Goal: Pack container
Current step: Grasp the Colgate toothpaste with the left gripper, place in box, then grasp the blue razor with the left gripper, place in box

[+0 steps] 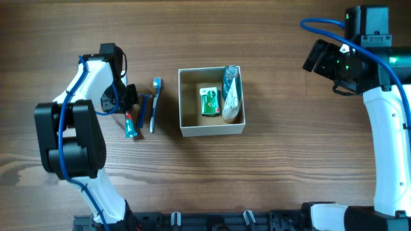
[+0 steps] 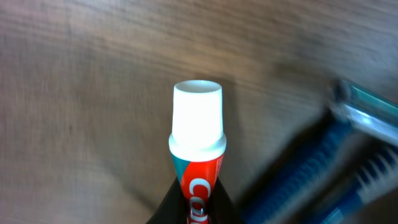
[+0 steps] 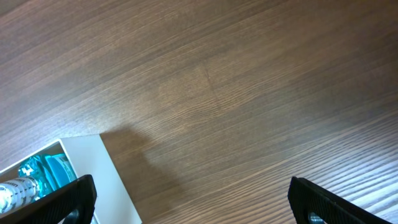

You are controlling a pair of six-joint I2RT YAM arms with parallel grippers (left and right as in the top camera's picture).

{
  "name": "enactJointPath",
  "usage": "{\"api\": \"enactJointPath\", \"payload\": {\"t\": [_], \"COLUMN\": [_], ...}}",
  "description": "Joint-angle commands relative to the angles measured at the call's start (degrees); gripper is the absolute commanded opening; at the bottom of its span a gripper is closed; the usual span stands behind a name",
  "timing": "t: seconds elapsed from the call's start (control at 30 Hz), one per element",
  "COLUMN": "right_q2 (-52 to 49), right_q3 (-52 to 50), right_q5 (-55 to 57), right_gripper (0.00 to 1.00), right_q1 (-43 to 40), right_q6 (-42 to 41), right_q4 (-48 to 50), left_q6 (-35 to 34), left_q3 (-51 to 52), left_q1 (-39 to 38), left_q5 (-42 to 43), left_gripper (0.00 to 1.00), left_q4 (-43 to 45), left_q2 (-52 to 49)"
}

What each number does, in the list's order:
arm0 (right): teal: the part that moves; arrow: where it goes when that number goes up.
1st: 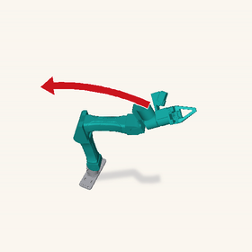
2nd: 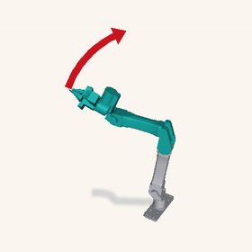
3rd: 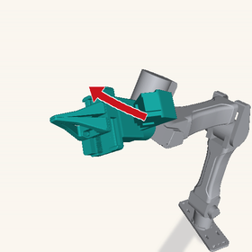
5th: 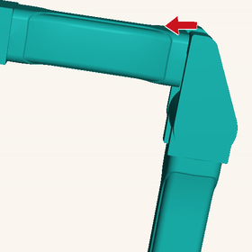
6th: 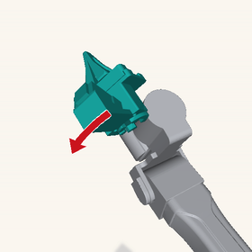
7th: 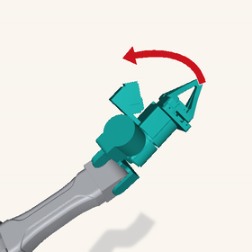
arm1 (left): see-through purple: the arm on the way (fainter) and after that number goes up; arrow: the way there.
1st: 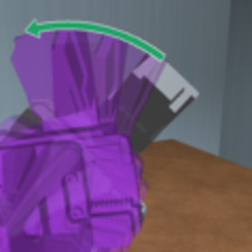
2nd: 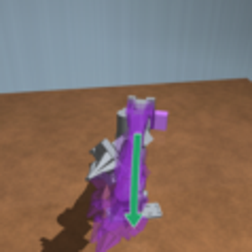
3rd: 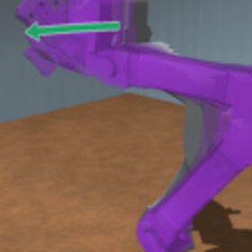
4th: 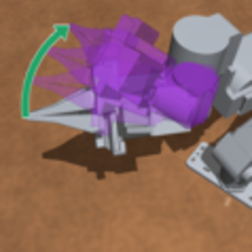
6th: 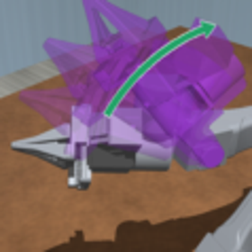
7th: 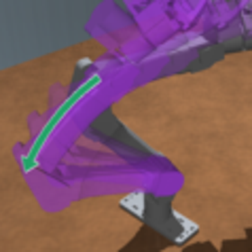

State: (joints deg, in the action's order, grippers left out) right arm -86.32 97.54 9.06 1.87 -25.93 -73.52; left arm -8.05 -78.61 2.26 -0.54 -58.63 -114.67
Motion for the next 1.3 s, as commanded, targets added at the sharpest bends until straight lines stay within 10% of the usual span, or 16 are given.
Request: {"api": "enactJointPath", "payload": {"t": [0.0, 0.27, 0.67, 0.87, 1.27], "right_q2": [-0.5, -0.5, -0.5, -0.5, -0.5], "right_q3": [-0.4, -0.4, -0.4, -0.4, -0.4], "right_q5": [-0.1, 0.0, -0.1, -0.1, -0.1], "right_gripper": [1.00, 1.00, 1.00, 1.00, 1.00], "right_q1": [-0.2, -0.2, -0.2, -0.2, -0.2], "right_q6": [-1.1, -1.1, -1.1, -1.1, -1.1], "right_q4": [0.0, 0.0, 0.2, 0.2, 0.2], "left_q6": [-1.6, -4.9, -12.2, -13.4, 0.2], "left_q3": [-6.4, -6.9, -6.7, -6.9, -6.2], "left_q1": [-2.7, -21.5, -33.2, -32.5, -14.8], "left_q5": [10.7, 10.6, 4.5, 4.5, -3.2], "left_gripper": [0.06, 0.09, 0.10, 0.57, 0.79], "left_q4": [-4.1, 1.7, 13.6, 12.5, 0.2], "left_q2": [10.8, 24.6, 4.1, 6.5, 19.3]}}
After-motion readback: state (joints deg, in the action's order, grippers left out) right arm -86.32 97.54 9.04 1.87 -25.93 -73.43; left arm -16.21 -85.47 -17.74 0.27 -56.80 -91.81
